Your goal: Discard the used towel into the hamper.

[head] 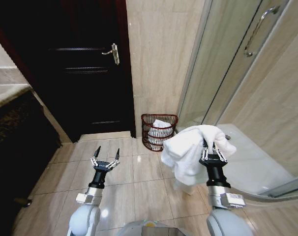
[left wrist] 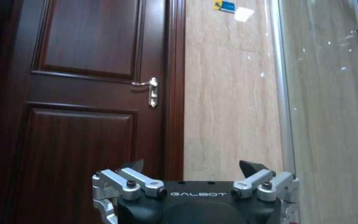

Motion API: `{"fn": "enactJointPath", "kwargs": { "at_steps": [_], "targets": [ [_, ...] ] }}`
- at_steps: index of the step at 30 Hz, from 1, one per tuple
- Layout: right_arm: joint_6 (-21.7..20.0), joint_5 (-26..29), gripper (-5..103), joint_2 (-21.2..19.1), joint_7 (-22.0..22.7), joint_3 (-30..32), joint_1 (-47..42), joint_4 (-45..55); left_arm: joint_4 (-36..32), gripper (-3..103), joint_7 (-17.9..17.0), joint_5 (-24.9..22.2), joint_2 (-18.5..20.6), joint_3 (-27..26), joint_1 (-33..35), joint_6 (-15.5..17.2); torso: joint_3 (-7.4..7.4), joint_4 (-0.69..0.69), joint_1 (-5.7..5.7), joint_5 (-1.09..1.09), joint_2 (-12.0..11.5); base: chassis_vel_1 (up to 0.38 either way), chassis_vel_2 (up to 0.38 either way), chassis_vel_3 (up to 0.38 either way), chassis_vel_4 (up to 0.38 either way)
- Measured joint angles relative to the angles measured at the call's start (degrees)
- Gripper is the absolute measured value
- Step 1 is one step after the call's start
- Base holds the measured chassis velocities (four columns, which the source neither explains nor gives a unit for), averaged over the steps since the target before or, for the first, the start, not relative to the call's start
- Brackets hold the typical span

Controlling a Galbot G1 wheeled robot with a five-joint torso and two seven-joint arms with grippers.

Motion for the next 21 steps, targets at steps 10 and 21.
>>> {"fn": "enactJointPath", "kwargs": {
  "at_steps": [10, 21],
  "targets": [
    [0.11, 0.30, 12, -0.26, -0.14, -0.10, 0.34, -0.43, -0.36, 100, 0.07, 0.47, -0.29, 0.02, 0.31, -0.08, 1.38, 0.00, 0.80, 0.01, 2.17, 0.048, 0.070, -0.056, -0.058],
    [0.16, 1.40, 12, -0.69, -0.29, -0.27, 1.12, -0.74, -0.63, 100, 0.10, 0.82, -0.57, 0.03, 0.43, -0.16, 3.06, 0.00, 1.81, 0.00, 4.88, 0.134, 0.125, -0.143, -0.126]
  ]
}}
